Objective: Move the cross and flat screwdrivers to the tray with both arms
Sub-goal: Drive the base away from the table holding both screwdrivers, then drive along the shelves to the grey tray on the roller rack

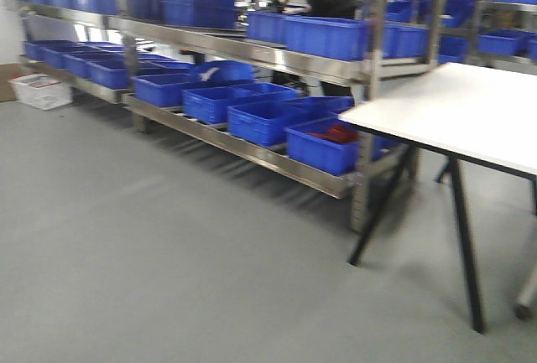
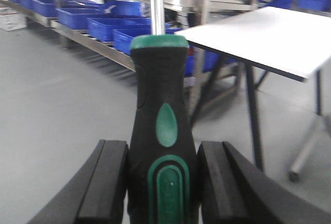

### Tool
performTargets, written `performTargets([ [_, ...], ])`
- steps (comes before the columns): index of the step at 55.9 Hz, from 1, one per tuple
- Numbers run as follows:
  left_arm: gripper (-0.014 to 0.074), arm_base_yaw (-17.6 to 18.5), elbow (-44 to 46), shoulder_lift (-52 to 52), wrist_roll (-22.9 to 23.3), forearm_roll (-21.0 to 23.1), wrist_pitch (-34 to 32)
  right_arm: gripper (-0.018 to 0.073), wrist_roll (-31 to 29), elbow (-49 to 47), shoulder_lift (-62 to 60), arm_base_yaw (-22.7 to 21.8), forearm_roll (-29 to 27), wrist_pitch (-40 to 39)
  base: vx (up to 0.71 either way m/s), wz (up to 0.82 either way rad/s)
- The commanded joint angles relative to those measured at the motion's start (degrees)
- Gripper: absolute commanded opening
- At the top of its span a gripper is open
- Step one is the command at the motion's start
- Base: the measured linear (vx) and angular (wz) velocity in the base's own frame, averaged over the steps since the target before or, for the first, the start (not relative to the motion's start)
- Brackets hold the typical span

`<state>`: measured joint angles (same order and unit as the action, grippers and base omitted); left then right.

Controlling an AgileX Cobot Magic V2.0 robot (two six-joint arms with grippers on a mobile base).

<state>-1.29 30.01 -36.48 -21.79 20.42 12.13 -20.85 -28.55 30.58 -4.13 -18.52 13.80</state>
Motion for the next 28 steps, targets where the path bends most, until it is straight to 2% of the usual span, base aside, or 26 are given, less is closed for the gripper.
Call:
performTargets([
  [1,-0.0003,0.2,1.8,0.2,0.2,0.9,-5.4,-0.0005,-0.5,-1.9,0.0,0.0,-0.3,-5.1,0.58,0.6],
  [16,-0.0003,0.2,1.8,0.2,0.2,0.9,-5.4,-0.0005,-0.5,-1.9,0.0,0.0,-0.3,-5.1,0.59,0.55],
  [28,-0.0003,0.2,1.8,0.2,0.2,0.9,-5.4,-0.0005,-0.5,-1.9,0.0,0.0,-0.3,-5.1,0.61,0.41],
])
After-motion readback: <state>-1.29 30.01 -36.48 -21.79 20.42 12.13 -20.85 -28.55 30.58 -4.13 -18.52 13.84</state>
